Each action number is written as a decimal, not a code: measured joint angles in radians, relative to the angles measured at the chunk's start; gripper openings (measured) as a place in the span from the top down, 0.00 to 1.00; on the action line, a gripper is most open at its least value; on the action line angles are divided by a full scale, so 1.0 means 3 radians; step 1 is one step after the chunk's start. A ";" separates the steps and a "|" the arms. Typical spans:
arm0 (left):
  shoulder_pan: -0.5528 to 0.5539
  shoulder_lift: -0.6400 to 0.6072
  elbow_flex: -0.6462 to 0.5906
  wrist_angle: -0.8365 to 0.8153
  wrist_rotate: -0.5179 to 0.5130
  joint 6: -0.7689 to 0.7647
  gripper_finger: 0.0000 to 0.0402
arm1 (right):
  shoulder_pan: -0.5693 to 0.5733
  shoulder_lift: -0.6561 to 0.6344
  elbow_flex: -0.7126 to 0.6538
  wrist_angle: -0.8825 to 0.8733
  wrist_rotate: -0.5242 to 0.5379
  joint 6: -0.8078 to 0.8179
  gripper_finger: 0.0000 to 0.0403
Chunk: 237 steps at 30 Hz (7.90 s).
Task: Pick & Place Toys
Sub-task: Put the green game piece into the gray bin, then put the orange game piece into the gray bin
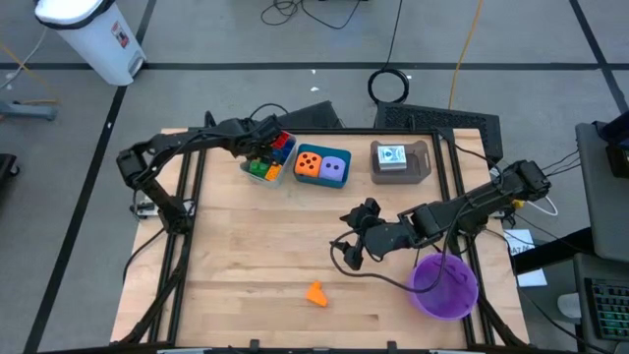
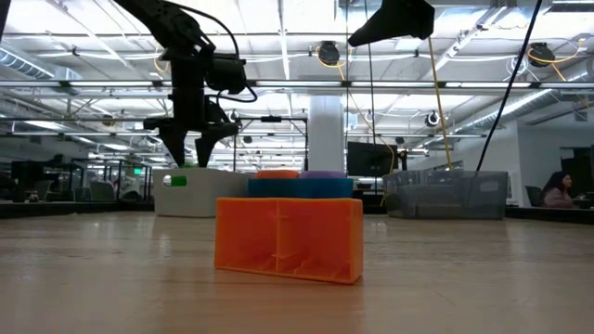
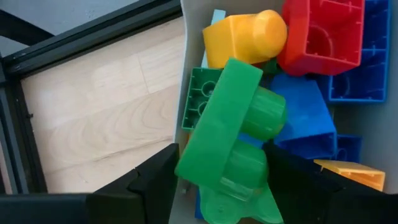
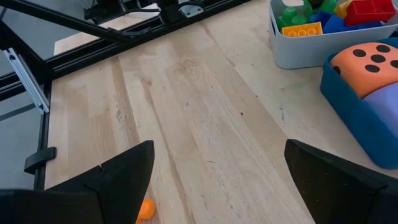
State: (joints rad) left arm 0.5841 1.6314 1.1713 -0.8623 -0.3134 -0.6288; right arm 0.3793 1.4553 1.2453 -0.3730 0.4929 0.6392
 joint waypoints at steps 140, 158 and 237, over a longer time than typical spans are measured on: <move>-0.3126 -0.1372 0.0000 0.2684 0.0327 -0.0191 0.30 | 0.0267 0.1820 0.0252 0.0981 -0.0279 0.0030 0.65; -0.2484 -0.1454 0.0001 0.2463 0.0313 -0.1038 0.30 | -0.0163 0.0809 0.0252 0.0880 -0.0085 -0.0775 0.64; -0.1176 -0.0759 0.0000 0.2470 0.1997 -0.1321 0.65 | -0.0567 -0.0229 0.0256 -0.0028 0.0264 -0.1355 0.35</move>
State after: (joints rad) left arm 0.2312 1.4036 1.1713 -0.1213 0.2857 -1.0251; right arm 0.2092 1.3866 1.3220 -0.3814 0.5721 0.2328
